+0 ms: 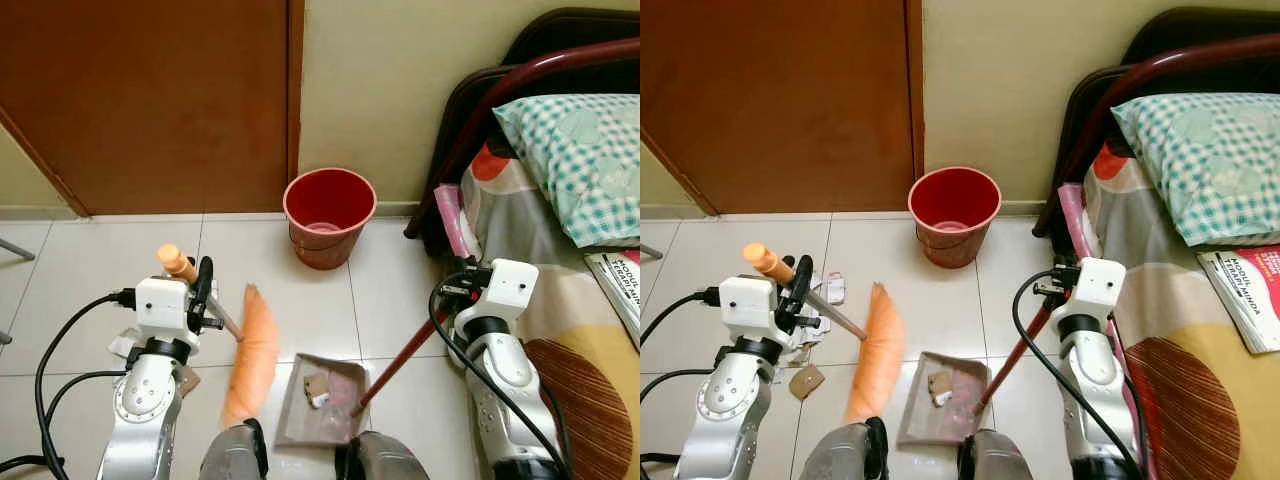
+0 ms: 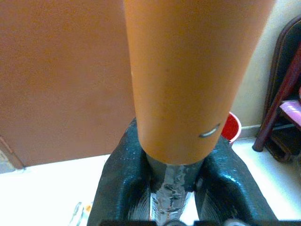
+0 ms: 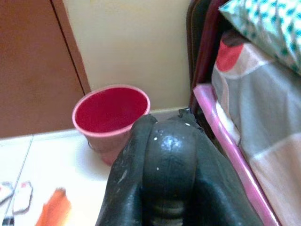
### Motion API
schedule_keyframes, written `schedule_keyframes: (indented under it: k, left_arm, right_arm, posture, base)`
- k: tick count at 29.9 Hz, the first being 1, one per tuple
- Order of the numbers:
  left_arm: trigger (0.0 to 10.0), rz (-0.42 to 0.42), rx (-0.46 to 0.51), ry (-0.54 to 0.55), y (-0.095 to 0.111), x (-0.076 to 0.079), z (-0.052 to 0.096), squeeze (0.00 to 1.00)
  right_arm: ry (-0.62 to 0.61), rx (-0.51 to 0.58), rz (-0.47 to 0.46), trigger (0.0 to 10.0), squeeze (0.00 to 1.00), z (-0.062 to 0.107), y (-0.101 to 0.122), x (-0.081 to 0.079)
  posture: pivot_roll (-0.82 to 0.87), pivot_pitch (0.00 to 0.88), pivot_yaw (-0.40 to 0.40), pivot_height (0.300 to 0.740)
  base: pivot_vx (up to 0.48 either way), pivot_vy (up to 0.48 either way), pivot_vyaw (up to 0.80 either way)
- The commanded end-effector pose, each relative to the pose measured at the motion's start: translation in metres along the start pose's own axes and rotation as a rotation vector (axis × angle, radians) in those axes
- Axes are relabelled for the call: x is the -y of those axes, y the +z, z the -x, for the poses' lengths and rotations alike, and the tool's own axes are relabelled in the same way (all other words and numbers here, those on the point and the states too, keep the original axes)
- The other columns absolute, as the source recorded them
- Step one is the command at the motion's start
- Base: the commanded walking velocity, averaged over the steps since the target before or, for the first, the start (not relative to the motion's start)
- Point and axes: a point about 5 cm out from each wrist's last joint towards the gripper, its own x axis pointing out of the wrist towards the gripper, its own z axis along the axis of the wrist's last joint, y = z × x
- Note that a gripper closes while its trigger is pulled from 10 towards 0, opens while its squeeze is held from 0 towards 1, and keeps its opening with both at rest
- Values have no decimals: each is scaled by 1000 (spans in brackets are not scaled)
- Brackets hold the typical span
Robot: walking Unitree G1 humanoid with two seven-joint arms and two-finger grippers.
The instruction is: Sweep floor
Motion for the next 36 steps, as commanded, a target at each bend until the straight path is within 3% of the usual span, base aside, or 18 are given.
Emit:
schedule_keyframes:
  k: [1, 6, 8, 12, 19, 23, 28, 30, 31, 33, 34, 35, 36]
  left_arm:
    - [10000, -38, -47, -9, -6, -1, 5, 0]
    - [10000, -38, -58, -10, -8, 0, 4, 0]
    - [10000, -38, -59, -11, -8, 1, 4, 0]
    - [10000, -41, -67, -21, -9, 3, 4, 0]
    - [10000, -47, -75, -31, -9, 1, 1, 0]
    - [10000, -48, -80, -39, -9, 0, -2, 0]
    - [10000, -49, -82, -44, -9, 0, -4, 0]
    - [10000, -52, -81, -47, -8, 0, -6, 0]
    - [10000, -52, -81, -47, -8, 0, -6, 0]
    - [10000, -56, -74, -38, -6, -2, -8, 0]
    - [10000, -56, -74, -38, -6, -2, -8, 0]
    - [10000, -55, -72, -19, -5, -5, -9, 0]
    - [10000, -50, -76, -8, -5, -7, -9, 0]
  right_arm:
    - [5, -28, 9, 10000, 0, 5, 1, 3]
    - [-7, -176, 81, 10000, 0, 33, -11, 21]
    - [-5, -187, 83, 10000, 0, 37, -11, 23]
    - [59, -263, 73, 10000, 0, 67, -7, 20]
    - [102, -377, 40, 10000, 0, 86, -3, 16]
    - [144, -440, 72, 10000, 0, 93, -6, 17]
    - [168, -413, 113, 10000, 0, 85, -4, 17]
    - [147, -327, 122, 10000, 0, 68, 4, 17]
    - [147, -327, 122, 10000, 0, 68, 4, 17]
    - [94, -223, 97, 10000, 0, 44, 13, 15]
    - [94, -223, 97, 10000, 0, 44, 13, 15]
    - [53, -165, 72, 10000, 0, 30, 18, 13]
    - [38, -139, 71, 6314, 0, 27, 19, 11]
  posture:
    - [28, 114, -35, 740]
    - [13, 121, -43, 740]
    - [7, 126, -47, 740]
    - [-4, 134, -50, 740]
    - [-9, 139, -39, 740]
    - [-18, 142, -30, 740]
    - [-25, 141, -23, 740]
    - [-18, 133, -14, 740]
    - [-18, 133, -14, 740]
    - [-6, 123, -8, 740]
    - [-6, 123, -8, 740]
    - [-6, 123, -8, 740]
    - [-2, 118, 4, 740]
  base:
    - [0, 0, 0]
    - [0, 0, 0]
    - [0, 0, 0]
    - [0, 0, 0]
    - [0, 0, 0]
    - [0, 0, 0]
    - [0, 0, 0]
    - [0, 0, 0]
    - [0, 0, 0]
    - [0, 0, 0]
    - [0, 0, 0]
    - [0, 0, 0]
    - [0, 0, 0]
